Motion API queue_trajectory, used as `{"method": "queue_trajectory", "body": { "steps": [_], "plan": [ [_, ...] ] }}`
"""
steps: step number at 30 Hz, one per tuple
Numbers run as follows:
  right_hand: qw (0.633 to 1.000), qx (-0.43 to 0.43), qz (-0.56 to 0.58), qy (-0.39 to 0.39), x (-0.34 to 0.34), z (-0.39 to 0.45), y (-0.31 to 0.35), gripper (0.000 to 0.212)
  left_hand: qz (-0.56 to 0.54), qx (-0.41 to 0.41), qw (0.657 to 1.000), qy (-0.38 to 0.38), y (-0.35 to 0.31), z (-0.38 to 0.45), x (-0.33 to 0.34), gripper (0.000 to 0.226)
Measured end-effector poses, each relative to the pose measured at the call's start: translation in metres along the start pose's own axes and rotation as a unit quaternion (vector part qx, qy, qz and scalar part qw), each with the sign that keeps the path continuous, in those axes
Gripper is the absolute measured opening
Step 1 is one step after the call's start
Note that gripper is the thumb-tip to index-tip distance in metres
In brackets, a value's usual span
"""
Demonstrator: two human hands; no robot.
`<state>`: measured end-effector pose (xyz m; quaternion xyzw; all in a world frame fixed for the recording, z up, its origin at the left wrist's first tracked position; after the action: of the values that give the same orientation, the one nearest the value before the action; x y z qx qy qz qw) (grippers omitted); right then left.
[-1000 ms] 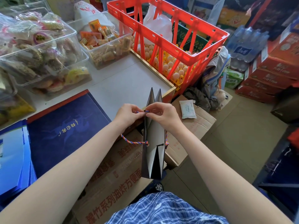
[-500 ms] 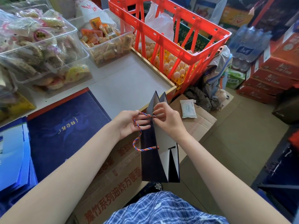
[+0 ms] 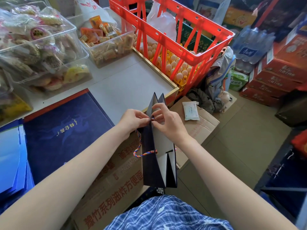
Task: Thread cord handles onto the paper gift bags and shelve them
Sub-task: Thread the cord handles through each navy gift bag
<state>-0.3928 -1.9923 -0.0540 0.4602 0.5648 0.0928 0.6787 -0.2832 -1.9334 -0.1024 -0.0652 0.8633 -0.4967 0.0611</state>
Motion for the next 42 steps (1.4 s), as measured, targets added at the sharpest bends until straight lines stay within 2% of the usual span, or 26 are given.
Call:
{"method": "queue_trajectory", "body": {
  "steps": [2, 4, 8, 13, 17, 19, 21, 23, 24, 25, 27, 29, 33, 35, 37, 39, 42],
  "plan": [
    [1.0, -0.005, -0.02, 0.004, -0.001, -0.001, 0.001, 0.041, 0.029, -0.004, 1.0, 0.009, -0.003, 0.001, 0.001, 0.004],
    [0.999, -0.007, -0.034, 0.005, -0.003, -0.002, 0.0, 0.041, 0.035, -0.012, 0.999, 0.015, -0.005, 0.003, 0.004, 0.008],
    [0.999, -0.01, -0.032, 0.011, -0.002, -0.004, -0.003, 0.04, -0.004, -0.014, 0.999, 0.031, -0.003, 0.006, 0.008, 0.017],
    [0.999, -0.032, -0.015, 0.018, 0.001, -0.002, 0.002, 0.035, -0.056, -0.013, 0.998, 0.022, 0.001, 0.003, 0.006, 0.018],
    [0.999, -0.043, -0.019, 0.027, 0.003, -0.002, 0.003, 0.038, -0.029, -0.012, 0.999, 0.042, -0.005, 0.0, 0.004, 0.016],
    [0.999, -0.047, -0.012, 0.004, -0.002, -0.006, 0.0, 0.037, -0.027, -0.008, 0.998, 0.057, -0.004, -0.001, 0.005, 0.018],
    [0.997, -0.034, 0.025, -0.07, -0.018, -0.012, -0.007, 0.03, -0.038, -0.003, 0.998, 0.054, -0.002, -0.003, 0.003, 0.023],
    [0.987, 0.0, 0.064, -0.144, -0.036, -0.02, -0.02, 0.024, -0.056, -0.004, 0.997, 0.051, 0.001, -0.005, 0.001, 0.024],
    [0.985, 0.028, 0.082, -0.147, -0.041, -0.02, -0.029, 0.025, -0.061, -0.007, 0.997, 0.051, 0.002, -0.005, 0.0, 0.025],
    [0.986, 0.06, 0.099, -0.116, -0.039, -0.018, -0.037, 0.03, -0.06, -0.008, 0.997, 0.051, 0.002, -0.006, 0.0, 0.026],
    [0.987, 0.114, 0.113, 0.004, -0.022, -0.013, -0.048, 0.045, -0.059, -0.007, 0.997, 0.052, 0.0, -0.009, 0.001, 0.027],
    [0.983, 0.123, 0.117, 0.077, -0.007, -0.011, -0.047, 0.053, -0.074, -0.004, 0.996, 0.047, -0.001, -0.011, 0.001, 0.026],
    [0.975, 0.097, 0.187, 0.066, 0.002, -0.008, -0.029, 0.049, -0.084, 0.002, 0.996, 0.028, -0.001, -0.016, -0.001, 0.023],
    [0.989, 0.075, 0.105, 0.068, 0.005, -0.004, -0.018, 0.045, -0.078, 0.003, 0.997, 0.024, -0.001, -0.019, 0.0, 0.021],
    [0.997, 0.065, 0.012, 0.05, 0.006, -0.003, -0.013, 0.035, -0.053, -0.003, 0.998, 0.014, 0.001, -0.02, 0.0, 0.019],
    [0.997, 0.069, -0.028, 0.028, 0.004, -0.005, -0.012, 0.03, 0.032, -0.006, 0.999, -0.009, 0.001, -0.02, -0.002, 0.015],
    [0.997, 0.062, -0.048, 0.017, 0.003, -0.007, -0.012, 0.022, 0.219, 0.01, 0.975, -0.036, -0.006, -0.02, -0.002, 0.036]
  ]
}}
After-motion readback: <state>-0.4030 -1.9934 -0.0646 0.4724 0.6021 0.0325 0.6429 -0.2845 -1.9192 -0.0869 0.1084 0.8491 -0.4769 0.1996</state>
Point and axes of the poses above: each hand's wrist, its own z-axis towards the middle knuckle, its own x-axis out of the palm, y = z × x, the point moved 8 cm from there along z, towards the middle knuckle, and after that the axes turned 15 degrees about y, right-handed, at the moved point
